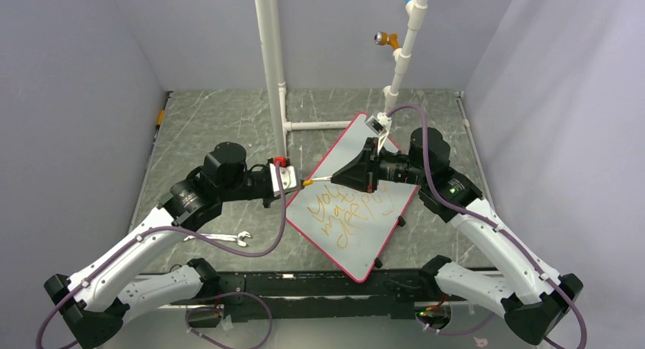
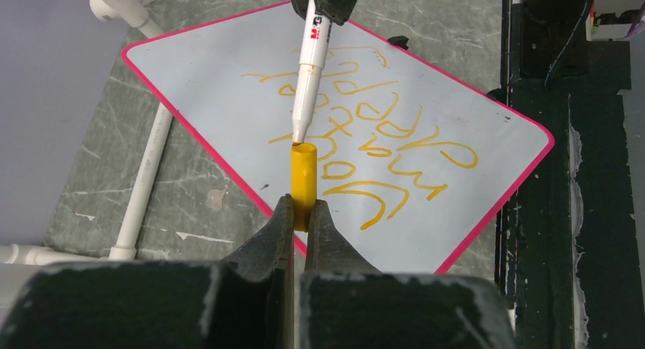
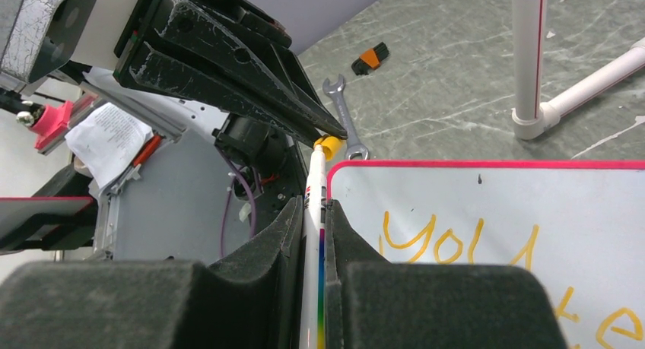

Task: Write a sentence on the whiteboard
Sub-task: Insert the pen cap into the whiteboard marker.

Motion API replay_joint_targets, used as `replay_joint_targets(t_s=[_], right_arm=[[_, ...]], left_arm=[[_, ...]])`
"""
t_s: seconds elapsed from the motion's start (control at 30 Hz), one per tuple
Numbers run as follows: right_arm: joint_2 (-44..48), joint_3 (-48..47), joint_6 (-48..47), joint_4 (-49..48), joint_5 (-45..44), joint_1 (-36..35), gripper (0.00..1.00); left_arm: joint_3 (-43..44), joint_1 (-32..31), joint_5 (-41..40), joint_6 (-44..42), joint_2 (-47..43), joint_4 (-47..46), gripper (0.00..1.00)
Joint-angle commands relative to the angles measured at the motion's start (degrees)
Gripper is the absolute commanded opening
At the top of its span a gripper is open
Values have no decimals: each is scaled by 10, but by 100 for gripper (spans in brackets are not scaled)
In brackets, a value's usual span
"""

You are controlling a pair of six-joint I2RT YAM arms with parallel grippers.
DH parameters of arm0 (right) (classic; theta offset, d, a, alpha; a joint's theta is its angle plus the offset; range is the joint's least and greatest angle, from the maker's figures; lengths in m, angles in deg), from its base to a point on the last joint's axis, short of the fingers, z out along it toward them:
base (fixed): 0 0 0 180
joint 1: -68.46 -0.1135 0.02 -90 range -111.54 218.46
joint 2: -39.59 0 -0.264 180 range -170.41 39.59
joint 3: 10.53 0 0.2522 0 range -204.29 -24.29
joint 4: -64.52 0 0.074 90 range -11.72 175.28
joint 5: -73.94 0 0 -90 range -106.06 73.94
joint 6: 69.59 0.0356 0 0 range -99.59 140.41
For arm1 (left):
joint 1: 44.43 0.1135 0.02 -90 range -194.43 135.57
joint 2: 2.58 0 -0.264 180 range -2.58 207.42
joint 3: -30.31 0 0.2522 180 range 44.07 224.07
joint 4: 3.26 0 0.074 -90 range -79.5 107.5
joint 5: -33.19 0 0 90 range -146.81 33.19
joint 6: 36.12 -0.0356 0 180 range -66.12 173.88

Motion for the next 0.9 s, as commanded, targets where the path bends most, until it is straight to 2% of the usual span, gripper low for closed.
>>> replay_joint_targets(t_s=[0.0, 0.87], right_arm=[[-2, -7, -2, -32, -2, -6, 0], [-21, -15, -14, -8, -25, -16, 0]], left_arm=[[15, 5, 19, 0, 2, -17, 0], [13, 10, 32, 8, 1, -20, 0]])
